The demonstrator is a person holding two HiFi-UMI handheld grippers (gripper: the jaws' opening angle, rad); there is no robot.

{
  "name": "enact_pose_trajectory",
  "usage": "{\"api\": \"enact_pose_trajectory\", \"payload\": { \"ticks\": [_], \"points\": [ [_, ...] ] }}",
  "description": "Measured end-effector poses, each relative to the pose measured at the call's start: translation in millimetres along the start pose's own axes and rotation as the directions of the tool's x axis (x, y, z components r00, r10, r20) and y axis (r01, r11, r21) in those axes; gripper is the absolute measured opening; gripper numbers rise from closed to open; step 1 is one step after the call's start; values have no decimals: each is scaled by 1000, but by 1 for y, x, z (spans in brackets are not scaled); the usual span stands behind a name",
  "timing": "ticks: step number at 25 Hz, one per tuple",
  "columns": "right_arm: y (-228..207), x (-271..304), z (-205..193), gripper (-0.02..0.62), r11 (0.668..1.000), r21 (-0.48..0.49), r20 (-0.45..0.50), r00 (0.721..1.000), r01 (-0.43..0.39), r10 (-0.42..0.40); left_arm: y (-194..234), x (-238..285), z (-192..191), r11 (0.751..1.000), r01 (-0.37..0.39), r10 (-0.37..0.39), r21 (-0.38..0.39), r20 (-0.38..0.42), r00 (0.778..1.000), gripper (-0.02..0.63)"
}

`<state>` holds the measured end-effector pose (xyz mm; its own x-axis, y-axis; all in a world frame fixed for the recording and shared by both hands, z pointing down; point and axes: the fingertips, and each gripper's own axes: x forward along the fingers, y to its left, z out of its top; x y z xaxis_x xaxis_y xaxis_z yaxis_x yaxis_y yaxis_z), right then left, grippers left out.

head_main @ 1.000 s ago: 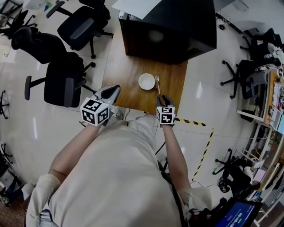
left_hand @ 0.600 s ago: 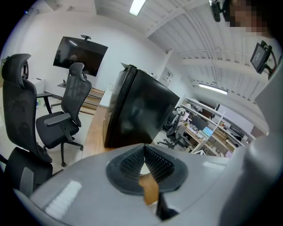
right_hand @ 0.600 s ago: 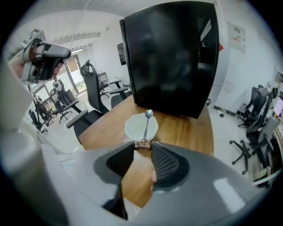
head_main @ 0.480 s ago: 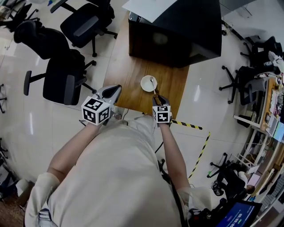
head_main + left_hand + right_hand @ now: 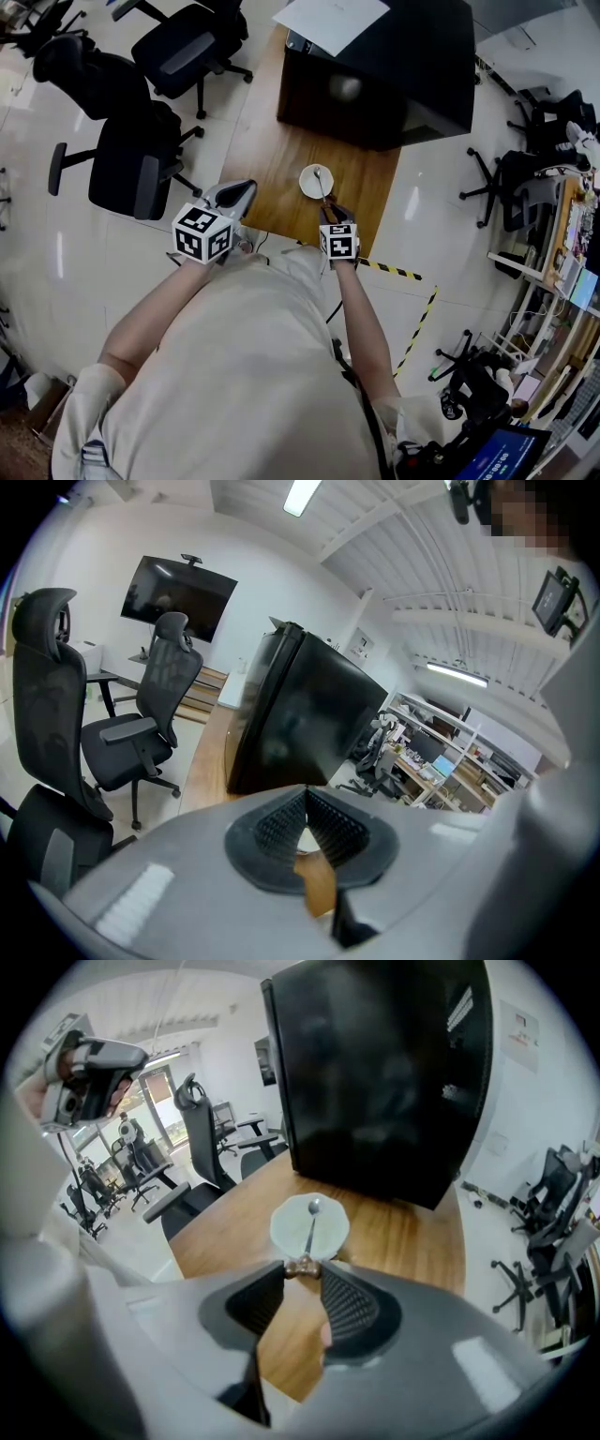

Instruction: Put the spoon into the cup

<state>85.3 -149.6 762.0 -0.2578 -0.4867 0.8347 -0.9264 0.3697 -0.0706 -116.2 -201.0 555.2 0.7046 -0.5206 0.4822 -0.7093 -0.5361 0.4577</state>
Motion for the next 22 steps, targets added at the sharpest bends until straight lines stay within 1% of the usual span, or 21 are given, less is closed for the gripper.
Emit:
{"api": "enact_pose_trajectory", "payload": {
  "ticks": [10,22],
  "points": [
    [4,11,-10,126,1000,-5,-58,998,-10,10,4,-5,5,1000,-8,8,-3,23,1000,0],
    [1,16,-3,126,1000,-1,-55,998,-14,14,5,-10,4,1000,-13,14,-14,44,999,0]
  ]
}}
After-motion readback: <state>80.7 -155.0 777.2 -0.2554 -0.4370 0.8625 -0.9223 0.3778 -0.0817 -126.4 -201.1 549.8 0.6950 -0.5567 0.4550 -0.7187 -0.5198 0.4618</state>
